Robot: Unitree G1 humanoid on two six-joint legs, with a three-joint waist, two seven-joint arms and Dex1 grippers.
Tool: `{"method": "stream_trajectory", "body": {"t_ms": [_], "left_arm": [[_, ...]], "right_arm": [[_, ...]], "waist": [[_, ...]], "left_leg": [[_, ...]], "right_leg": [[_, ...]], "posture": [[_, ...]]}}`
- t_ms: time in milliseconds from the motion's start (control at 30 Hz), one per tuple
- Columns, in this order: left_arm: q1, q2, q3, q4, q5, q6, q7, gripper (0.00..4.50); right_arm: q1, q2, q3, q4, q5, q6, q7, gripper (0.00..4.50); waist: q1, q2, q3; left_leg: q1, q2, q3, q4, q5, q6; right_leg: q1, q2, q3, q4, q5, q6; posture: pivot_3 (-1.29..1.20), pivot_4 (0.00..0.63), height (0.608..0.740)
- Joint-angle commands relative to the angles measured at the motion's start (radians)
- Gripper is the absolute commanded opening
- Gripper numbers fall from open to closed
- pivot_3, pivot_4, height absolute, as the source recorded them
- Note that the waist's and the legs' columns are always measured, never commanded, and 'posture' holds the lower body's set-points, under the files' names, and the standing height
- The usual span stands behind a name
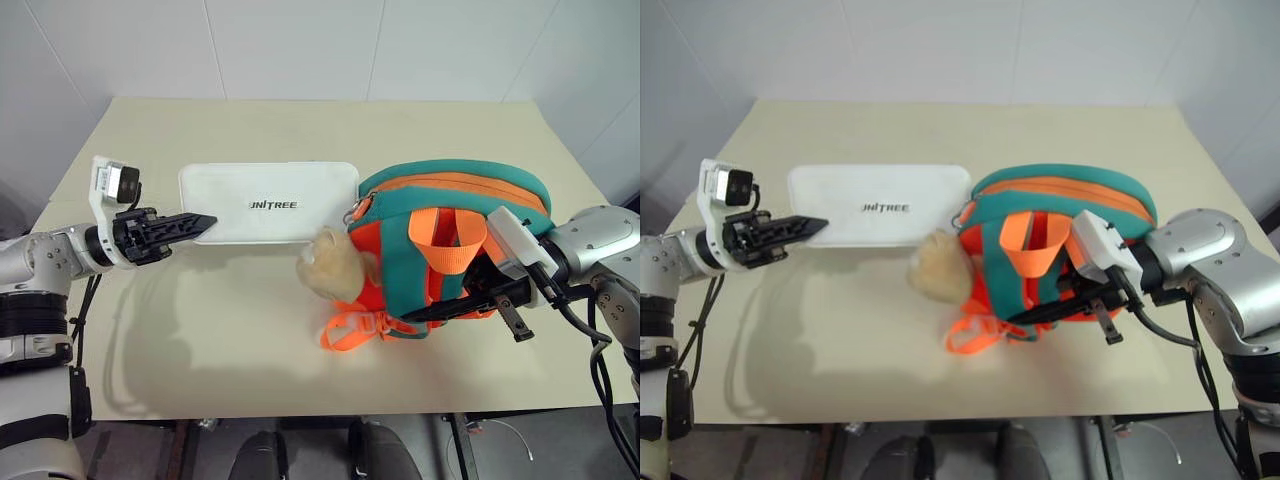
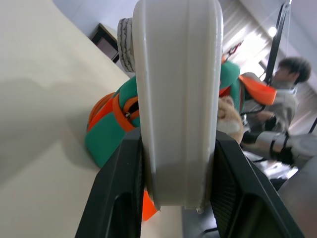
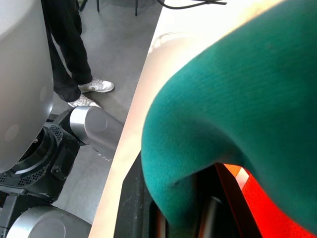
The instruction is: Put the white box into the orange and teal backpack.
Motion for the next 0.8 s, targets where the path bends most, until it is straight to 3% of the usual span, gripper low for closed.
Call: {"method": "stream_trajectory", "body": {"t_ms": [33,533,800], "left_arm": [[-0.032,-0.003,-0.039,-0.012,0.053,-0.106,-0.037,1.38],[-0.042,0.108,-0.130,-0.059,0.075,-0.257,-0.139,1.38],[-0.027,0.142,-0.106,-0.126,0.068,-0.392,-0.137,3.89]], "right_arm": [[-0.018,0.005,-0.002,-0.010,-0.001,-0.007,-0.004,0.56],[-0.017,0.012,-0.001,0.000,-0.012,-0.009,-0.011,0.56],[-0.037,0.024,0.012,0.026,-0.022,-0.014,-0.005,0.56]], "waist": [[0.000,0.000,0.000],[-0.001,0.000,0.000],[-0.001,0.000,0.000]], "left_leg": [[0.000,0.000,0.000,0.000,0.000,0.000],[0.000,0.000,0.000,0.000,0.000,0.000],[0.000,0.000,0.000,0.000,0.000,0.000]], "right_leg": [[0.000,0.000,0.000,0.000,0.000,0.000],[0.001,0.000,0.000,0.000,0.000,0.000],[0.001,0.000,0.000,0.000,0.000,0.000]], "posture": [[0.00,0.150,0.740],[0.00,0.150,0.740],[0.00,0.150,0.740]]}}
